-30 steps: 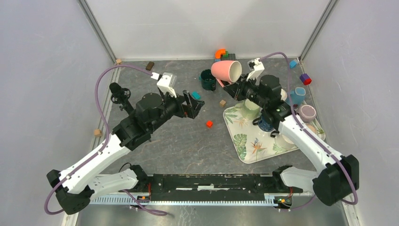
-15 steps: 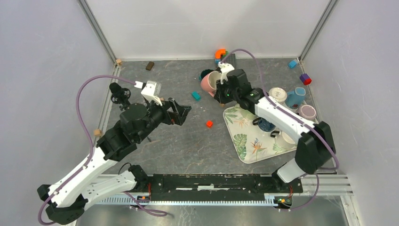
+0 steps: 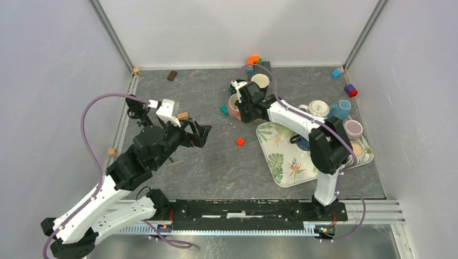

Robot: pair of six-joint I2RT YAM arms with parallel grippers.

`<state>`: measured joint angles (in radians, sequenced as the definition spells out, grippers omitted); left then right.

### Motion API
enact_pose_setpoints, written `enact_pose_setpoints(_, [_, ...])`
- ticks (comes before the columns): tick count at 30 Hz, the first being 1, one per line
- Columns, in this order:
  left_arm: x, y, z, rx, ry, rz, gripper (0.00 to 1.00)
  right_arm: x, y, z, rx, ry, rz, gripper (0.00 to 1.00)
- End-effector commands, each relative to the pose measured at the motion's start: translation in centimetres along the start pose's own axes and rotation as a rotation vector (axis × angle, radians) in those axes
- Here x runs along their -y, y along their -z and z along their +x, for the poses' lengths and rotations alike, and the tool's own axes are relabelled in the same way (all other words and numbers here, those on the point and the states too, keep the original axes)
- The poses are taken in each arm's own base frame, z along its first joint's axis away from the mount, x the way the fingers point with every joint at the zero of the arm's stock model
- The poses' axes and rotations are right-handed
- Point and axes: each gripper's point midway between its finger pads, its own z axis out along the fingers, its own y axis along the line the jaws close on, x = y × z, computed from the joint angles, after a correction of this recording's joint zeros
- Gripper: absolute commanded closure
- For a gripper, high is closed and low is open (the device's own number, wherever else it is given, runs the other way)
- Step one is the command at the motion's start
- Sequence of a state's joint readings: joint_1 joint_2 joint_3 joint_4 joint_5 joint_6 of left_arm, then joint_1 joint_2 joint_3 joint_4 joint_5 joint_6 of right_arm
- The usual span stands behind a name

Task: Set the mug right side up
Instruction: Place the cup at the center of the board.

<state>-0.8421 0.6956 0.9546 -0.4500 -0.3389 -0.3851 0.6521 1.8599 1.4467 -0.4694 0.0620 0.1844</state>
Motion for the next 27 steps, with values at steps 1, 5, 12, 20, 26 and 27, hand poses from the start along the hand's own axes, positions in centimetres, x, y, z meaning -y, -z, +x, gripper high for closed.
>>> enact_pose_setpoints(1, [-1.4,0.5,-0.6,0.04,-0.053,-0.051,0.0,-0.4,0.0,-3.9,0.082,0.025,0.017,1.0])
enact_pose_setpoints(5, [-1.6,0.9,-0.9,0.056,-0.059,-0.053,0.0,-0.5,-1.2,-3.2,0.03,0.032,0.028,1.0])
enact_pose_setpoints(12, [-1.7,1.1,-1.0,0.066,-0.061,-0.05,0.0,-0.5,-2.3,-2.9,-0.012,0.043,0.041,1.0])
enact_pose_setpoints(20, [-1.2,1.0,-0.9,0.061,-0.063,-0.025,0.0,-1.0,-3.6,-4.0,-0.024,0.049,0.04,1.0])
enact_pose_setpoints(26, [-1.0,0.8,-0.6,0.053,-0.058,-0.013,0.0,-1.0,-2.7,-5.6,0.009,0.044,0.046,1.0])
enact_pose_setpoints(27, [-1.0,0.8,-0.6,0.055,-0.059,-0.013,0.0,-1.0,-2.3,-5.7,0.014,0.044,0.047,1.0])
